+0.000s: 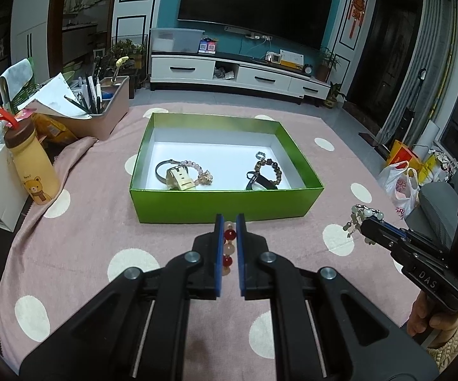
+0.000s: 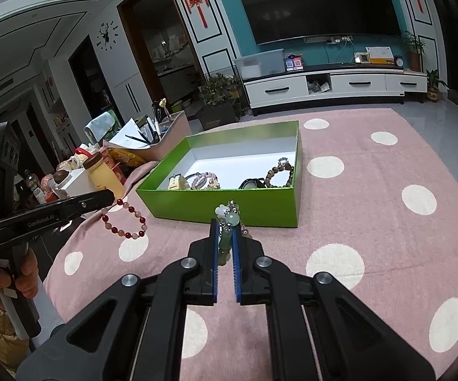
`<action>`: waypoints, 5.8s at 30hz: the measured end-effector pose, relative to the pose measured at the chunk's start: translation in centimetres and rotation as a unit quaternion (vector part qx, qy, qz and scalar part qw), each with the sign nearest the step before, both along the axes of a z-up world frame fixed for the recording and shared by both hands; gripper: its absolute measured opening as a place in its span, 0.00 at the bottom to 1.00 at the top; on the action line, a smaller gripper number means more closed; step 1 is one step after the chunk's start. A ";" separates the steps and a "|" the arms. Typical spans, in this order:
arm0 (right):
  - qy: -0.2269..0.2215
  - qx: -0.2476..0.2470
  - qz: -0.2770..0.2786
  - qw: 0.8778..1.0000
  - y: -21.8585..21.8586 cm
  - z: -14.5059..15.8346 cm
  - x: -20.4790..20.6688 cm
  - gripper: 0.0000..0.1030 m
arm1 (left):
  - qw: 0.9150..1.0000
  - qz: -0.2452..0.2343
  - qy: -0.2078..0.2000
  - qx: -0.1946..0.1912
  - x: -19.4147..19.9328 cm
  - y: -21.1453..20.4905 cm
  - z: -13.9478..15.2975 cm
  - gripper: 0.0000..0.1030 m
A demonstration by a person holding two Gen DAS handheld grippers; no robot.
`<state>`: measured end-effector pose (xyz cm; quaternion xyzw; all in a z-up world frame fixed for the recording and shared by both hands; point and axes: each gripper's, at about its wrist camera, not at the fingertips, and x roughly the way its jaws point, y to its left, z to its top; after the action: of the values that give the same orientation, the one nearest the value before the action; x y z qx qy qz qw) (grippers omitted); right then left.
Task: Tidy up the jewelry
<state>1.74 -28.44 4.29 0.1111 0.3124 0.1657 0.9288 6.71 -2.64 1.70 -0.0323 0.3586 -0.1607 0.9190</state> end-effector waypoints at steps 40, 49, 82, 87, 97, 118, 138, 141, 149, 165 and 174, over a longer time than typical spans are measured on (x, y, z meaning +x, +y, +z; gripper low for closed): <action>-0.017 -0.033 -0.014 0.999 0.5 3.0 8.5 0.07 | 0.999 0.006 -0.022 0.029 10.2 -3.3 2.8 0.07; -0.011 -0.044 -0.012 0.999 1.1 2.9 10.3 0.07 | 0.999 0.007 -0.015 0.035 12.3 -3.6 2.3 0.07; 0.045 -0.064 -0.003 0.997 3.7 -0.5 17.7 0.07 | 0.998 0.013 0.035 0.051 18.5 -5.0 -1.6 0.07; 0.062 -0.068 -0.002 0.996 4.2 -1.2 19.1 0.07 | 0.997 0.014 0.049 0.058 19.2 -5.2 -2.6 0.07; 0.094 -0.089 0.004 0.992 5.5 -3.0 20.8 0.07 | 0.994 0.021 0.079 0.068 20.5 -5.1 -4.5 0.07; 0.108 -0.104 -0.004 0.989 5.9 -3.6 22.6 0.07 | 0.991 0.034 0.093 0.085 22.3 -5.6 -4.9 0.07; 0.107 -0.121 -0.029 0.986 5.1 -2.0 22.1 0.58 | 0.988 0.059 0.095 0.103 21.8 -3.5 -3.2 0.81; 0.110 -0.121 -0.041 0.986 4.6 -0.9 21.6 0.78 | 0.987 0.066 0.092 0.113 21.2 -2.9 -1.8 0.89; 0.116 -0.171 -0.068 0.976 4.4 3.6 20.2 0.99 | 0.982 0.098 0.089 0.137 19.8 -0.9 2.5 0.98; 0.116 -0.192 -0.082 0.971 3.9 10.1 18.9 0.99 | 0.977 0.108 0.092 0.159 18.1 -0.5 8.9 0.98; 0.120 -0.189 -0.089 0.971 3.6 10.2 19.2 0.99 | 0.975 0.099 0.101 0.169 18.4 -1.0 8.1 0.98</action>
<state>20.97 -24.88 14.51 -0.0201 0.4359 0.0057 0.8997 25.14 -3.67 9.78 0.0719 0.4669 -0.0014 0.8814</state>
